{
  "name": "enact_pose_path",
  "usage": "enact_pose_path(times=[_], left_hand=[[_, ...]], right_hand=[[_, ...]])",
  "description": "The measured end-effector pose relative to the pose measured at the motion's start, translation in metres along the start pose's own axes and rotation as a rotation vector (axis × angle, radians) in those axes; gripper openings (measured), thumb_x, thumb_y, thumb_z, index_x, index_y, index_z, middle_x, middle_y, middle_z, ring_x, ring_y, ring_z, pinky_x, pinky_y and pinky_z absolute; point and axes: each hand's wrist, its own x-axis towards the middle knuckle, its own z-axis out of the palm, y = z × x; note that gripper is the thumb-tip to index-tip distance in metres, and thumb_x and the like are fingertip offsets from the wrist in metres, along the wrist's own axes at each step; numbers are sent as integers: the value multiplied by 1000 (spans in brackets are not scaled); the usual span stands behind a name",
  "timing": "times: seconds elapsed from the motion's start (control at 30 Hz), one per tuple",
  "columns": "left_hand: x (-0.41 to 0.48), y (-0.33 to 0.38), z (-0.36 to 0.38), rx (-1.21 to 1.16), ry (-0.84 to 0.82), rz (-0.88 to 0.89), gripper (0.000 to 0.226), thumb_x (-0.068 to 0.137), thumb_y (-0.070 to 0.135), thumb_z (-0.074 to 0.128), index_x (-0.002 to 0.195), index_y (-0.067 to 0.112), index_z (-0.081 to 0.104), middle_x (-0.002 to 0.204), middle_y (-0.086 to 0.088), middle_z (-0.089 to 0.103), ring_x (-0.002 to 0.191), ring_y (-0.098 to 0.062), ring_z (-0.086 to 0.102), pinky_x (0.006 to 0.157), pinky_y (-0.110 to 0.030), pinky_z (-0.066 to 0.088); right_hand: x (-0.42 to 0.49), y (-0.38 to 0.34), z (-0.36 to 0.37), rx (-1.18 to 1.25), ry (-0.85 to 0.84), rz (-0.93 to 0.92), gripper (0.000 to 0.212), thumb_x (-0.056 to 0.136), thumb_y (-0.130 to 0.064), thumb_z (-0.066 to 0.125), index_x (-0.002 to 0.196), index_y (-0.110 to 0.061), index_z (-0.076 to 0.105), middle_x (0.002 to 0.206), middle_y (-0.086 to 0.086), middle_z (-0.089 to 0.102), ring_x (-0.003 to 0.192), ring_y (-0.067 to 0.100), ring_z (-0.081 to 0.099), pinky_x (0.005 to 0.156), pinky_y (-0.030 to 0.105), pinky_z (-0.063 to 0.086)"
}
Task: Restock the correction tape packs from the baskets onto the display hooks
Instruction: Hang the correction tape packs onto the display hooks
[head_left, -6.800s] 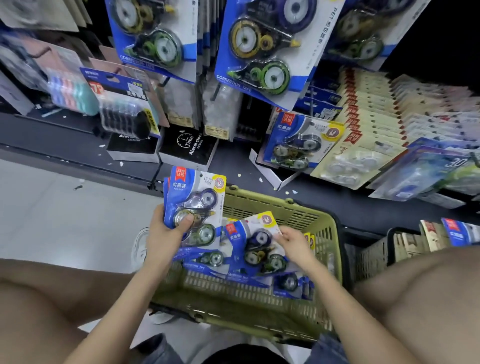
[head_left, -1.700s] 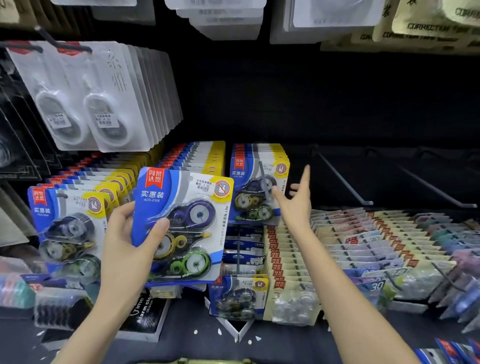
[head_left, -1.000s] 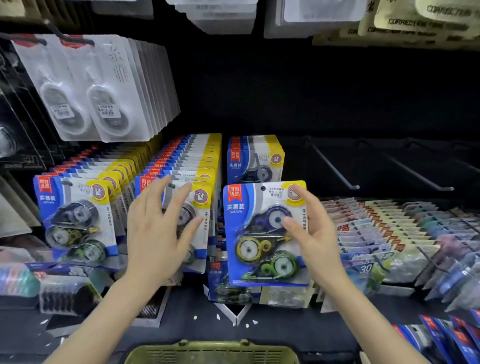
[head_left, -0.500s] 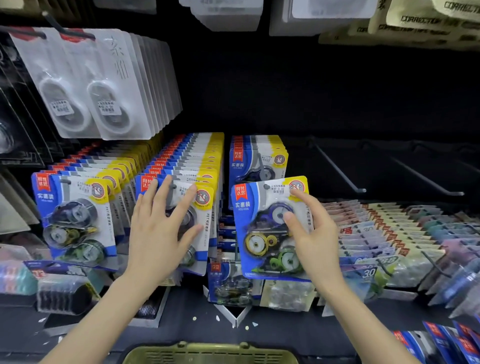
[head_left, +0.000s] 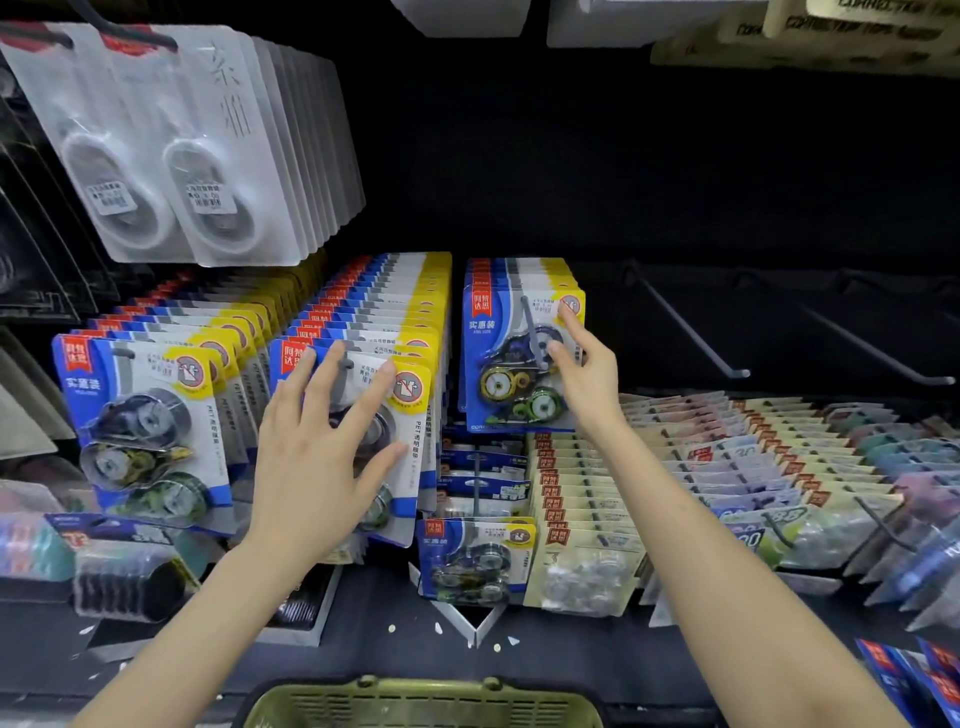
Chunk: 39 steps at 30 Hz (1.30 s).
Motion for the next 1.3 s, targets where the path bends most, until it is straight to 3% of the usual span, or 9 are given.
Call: enact_pose_path(times=[0.17,0.3,0.4,0.63,0.73,0.87,1.07,1.17,1.3], left_hand=[[-2,-1,-3,-18,5,8,59,91,51,48,145,26,44,153,-22,36,141,-45,29,104,-63,37],[-31,2,-14,-58,69,-68,55,92,42,54,140,14,53,148,-27,39,140,-43,31,109,-57,31],[-81,-6,-16,-61,72,-119,44,93,31,57,128,4,60,134,-27,51,124,-42,45,101,-52,37],[-249,-44,16,-31,-396,-378,47,88,34,46,116,-1,62,112,-25,59,99,-44,57,83,-50,48],[-312,-56,24,-14,-582,-488,52,86,36,42,120,1,59,111,-28,60,98,-46,58,81,-53,50],[-373,-71,27,26,-727,-519,59,89,39,39,134,3,49,110,-30,61,99,-48,59,81,-56,52],[-388,-70,29,-99,-761,-672,70,87,41,45,146,4,40,108,-23,64,94,-44,61,77,-51,53],[-386,-69,28,-155,-744,-690,72,85,34,54,148,5,37,106,-21,64,94,-40,60,76,-48,51],[-387,-68,29,-158,-757,-708,73,86,36,53,150,8,34,108,-20,63,96,-38,59,76,-47,51]], right_hand=[[-6,9,-9,-294,41,-55,52,98,-31,57,148,-35,39,121,3,56,102,13,54,91,32,45],[-60,26,-8,-211,207,29,50,98,-27,58,146,-25,43,124,3,51,99,7,53,91,27,44],[-128,41,3,-193,325,-23,30,98,-15,57,127,-8,56,105,2,56,85,-12,49,78,5,36],[-272,127,47,-324,140,145,4,96,-12,59,97,-9,62,79,-3,58,70,16,54,65,28,37],[-328,185,67,-416,-185,423,14,94,-19,63,98,-6,68,85,4,67,78,25,61,69,34,41],[-385,260,79,-384,-400,840,59,73,-68,66,100,-16,66,82,4,63,84,24,59,76,41,46],[-405,280,91,-389,-512,1091,79,89,-52,62,150,-9,34,148,13,46,133,34,47,103,43,44],[-404,282,100,-368,-482,1225,88,91,-41,66,155,-5,17,157,14,32,141,34,36,109,41,39],[-411,305,108,-377,-399,1304,98,77,-44,79,151,-4,29,150,15,44,133,35,47,105,44,46]])
